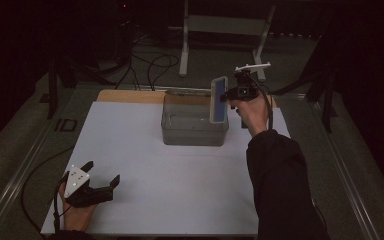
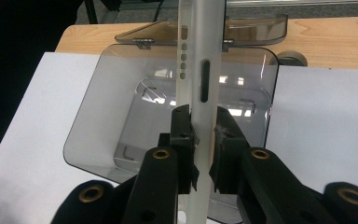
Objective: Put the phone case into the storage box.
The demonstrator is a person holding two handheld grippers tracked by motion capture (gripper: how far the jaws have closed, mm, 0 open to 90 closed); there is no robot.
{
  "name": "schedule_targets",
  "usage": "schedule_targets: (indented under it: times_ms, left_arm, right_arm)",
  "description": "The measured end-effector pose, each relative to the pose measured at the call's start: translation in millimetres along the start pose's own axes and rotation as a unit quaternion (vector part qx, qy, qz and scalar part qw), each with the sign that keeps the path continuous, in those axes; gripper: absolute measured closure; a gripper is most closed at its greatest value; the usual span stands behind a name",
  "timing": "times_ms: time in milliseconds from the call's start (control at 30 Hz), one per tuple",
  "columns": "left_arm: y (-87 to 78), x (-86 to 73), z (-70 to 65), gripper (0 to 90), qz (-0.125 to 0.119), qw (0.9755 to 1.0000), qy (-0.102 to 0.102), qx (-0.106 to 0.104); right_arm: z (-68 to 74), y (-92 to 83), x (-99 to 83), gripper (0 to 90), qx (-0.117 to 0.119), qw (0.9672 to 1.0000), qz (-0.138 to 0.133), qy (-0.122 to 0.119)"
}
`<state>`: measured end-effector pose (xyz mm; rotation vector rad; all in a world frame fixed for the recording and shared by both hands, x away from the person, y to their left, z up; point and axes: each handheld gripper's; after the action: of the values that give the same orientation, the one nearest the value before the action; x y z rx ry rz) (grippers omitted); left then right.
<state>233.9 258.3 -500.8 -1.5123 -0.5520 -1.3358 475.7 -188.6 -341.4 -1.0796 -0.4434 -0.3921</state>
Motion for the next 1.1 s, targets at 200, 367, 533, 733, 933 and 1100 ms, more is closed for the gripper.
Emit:
schedule_targets:
  times_ms: [200, 367, 533, 733, 933, 1100]
  left_arm:
    - [0.1, 0.1, -0.4, 0.1, -0.001, 1.0000, 0.000, 0.000]
    - [0.1, 0.0, -0.2, 0.1, -0.001, 1.0000, 0.000, 0.000]
    - [0.2, 0.0, -0.2, 0.1, -0.001, 1.0000, 0.000, 0.000]
    - [0.1, 0.0, -0.2, 0.1, -0.001, 1.0000, 0.000, 0.000]
    - [-0.1, 0.0, 0.0, 0.1, -0.001, 1.0000, 0.000, 0.000]
    - [0.0, 0.1, -0.5, 0.1, -0.002, 1.0000, -0.001, 0.000]
  right_arm:
    - [-1.3, 1.3, 1.0, 81.2, -0.004, 1.0000, 0.002, 0.003]
    - [-4.2, 4.4, 1.9, 81.3, -0.009, 0.9999, 0.008, 0.006]
    - [-5.5, 6.8, 2.5, 81.2, -0.011, 0.9998, 0.014, 0.009]
    - [-6.0, 10.1, 2.5, 81.2, -0.015, 0.9997, 0.019, 0.010]
    - [-6.8, 12.9, 2.8, 81.2, -0.017, 0.9995, 0.023, 0.011]
    - [-8.6, 14.6, 3.1, 81.2, -0.019, 0.9994, 0.025, 0.014]
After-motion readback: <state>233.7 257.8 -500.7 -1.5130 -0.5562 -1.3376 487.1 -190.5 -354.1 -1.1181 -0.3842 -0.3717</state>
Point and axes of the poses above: each handheld gripper's, and its own axes: y roughly forward along the jaws, x roughly out of its top, z roughly to its left, and after that the axes turned 7 degrees about y, right-handed
